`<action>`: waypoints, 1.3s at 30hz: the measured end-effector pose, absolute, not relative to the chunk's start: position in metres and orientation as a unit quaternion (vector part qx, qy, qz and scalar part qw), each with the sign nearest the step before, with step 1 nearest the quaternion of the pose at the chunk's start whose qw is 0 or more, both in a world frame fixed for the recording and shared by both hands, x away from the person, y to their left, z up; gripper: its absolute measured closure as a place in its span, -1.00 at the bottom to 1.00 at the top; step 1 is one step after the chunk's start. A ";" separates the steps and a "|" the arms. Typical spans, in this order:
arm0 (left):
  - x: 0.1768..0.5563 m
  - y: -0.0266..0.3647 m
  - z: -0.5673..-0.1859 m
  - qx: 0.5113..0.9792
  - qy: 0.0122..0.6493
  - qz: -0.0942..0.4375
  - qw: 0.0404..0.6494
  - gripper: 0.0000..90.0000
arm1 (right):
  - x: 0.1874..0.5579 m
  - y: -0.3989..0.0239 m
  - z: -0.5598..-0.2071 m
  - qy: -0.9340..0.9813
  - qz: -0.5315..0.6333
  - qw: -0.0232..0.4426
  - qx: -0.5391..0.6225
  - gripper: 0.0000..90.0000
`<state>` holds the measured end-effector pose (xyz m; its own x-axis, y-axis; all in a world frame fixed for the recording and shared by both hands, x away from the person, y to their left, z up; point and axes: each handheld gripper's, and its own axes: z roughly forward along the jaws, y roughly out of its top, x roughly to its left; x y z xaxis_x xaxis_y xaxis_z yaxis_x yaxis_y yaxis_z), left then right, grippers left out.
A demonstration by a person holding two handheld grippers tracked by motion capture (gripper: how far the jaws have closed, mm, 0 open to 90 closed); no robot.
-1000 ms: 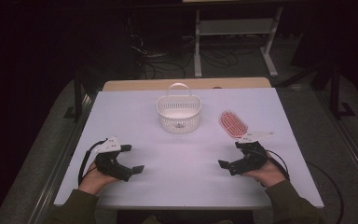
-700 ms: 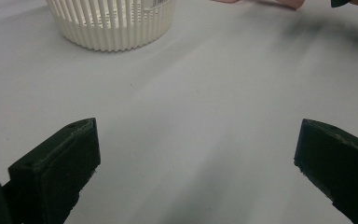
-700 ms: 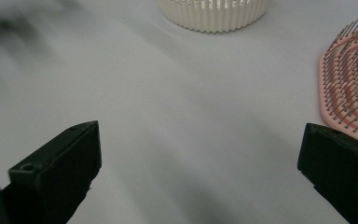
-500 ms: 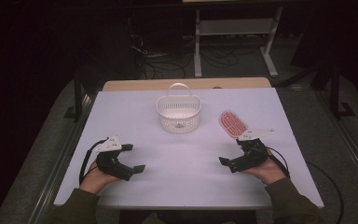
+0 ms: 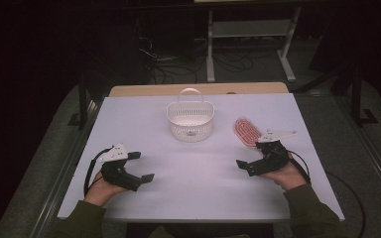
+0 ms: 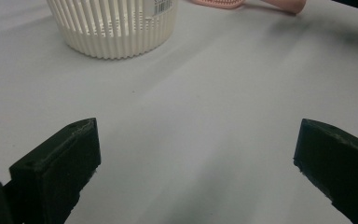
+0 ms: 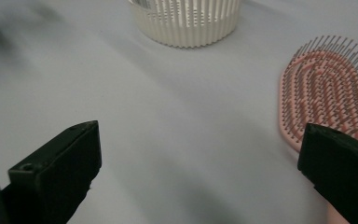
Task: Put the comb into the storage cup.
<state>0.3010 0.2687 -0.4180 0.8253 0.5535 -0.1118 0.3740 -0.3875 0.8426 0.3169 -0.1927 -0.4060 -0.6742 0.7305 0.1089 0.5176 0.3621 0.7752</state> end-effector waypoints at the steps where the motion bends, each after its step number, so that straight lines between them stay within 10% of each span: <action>1: 0.302 0.268 -0.418 0.828 0.280 0.094 0.477 -0.99 | 0.318 -0.194 -0.406 0.815 0.416 0.129 0.384 -1.00; 39: 0.302 0.268 -0.421 0.831 0.280 0.093 0.472 -1.00 | 0.349 -0.219 -0.389 0.802 0.400 0.147 0.419 -1.00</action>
